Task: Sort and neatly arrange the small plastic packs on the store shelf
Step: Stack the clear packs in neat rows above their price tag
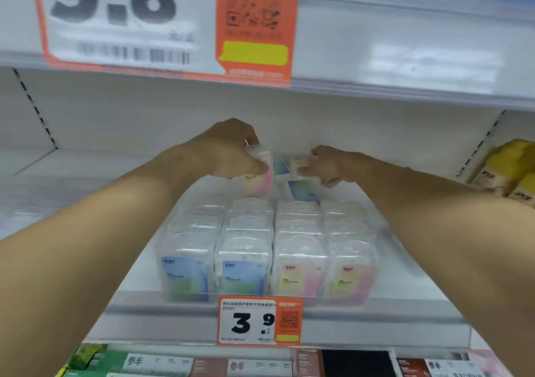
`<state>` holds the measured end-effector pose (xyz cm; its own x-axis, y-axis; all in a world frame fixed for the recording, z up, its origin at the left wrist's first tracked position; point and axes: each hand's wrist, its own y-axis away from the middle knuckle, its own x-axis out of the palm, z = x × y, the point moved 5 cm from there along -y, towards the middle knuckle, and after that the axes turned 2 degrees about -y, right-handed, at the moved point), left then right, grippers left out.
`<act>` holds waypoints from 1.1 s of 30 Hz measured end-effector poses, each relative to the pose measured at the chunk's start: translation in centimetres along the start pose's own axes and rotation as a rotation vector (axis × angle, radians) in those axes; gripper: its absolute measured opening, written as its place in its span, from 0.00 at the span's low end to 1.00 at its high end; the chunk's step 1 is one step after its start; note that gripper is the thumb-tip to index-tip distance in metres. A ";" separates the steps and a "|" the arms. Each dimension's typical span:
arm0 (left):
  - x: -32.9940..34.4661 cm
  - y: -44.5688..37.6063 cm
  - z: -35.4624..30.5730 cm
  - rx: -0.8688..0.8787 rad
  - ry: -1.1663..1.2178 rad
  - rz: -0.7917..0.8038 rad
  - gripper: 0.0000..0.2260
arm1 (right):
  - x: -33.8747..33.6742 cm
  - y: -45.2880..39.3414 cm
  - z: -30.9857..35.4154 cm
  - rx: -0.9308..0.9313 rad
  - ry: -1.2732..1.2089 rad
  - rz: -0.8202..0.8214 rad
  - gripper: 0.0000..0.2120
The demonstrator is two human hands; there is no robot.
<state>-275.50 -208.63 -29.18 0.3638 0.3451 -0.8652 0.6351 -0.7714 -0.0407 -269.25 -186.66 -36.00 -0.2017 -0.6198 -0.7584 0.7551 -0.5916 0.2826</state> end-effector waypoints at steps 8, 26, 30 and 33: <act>0.1 -1.4 -2.2 0.054 0.080 0.023 0.16 | -0.7 0.0 -2.4 0.028 -0.394 0.035 0.29; 0.1 -1.4 -2.7 0.055 0.149 0.085 0.13 | -2.1 6.0 -2.9 -0.137 -0.085 0.258 0.21; 0.0 -1.5 -2.3 0.042 0.168 0.087 0.13 | -1.0 4.9 -1.2 -0.186 -0.200 0.119 0.29; 0.3 -1.7 -2.3 0.049 0.158 0.099 0.13 | -1.3 4.6 -0.5 -0.211 -0.365 0.045 0.28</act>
<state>-274.95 -206.00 -28.20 0.5276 0.3433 -0.7771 0.5587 -0.8293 0.0130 -265.15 -188.34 -34.05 -0.3446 -0.8073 -0.4791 0.8718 -0.4646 0.1556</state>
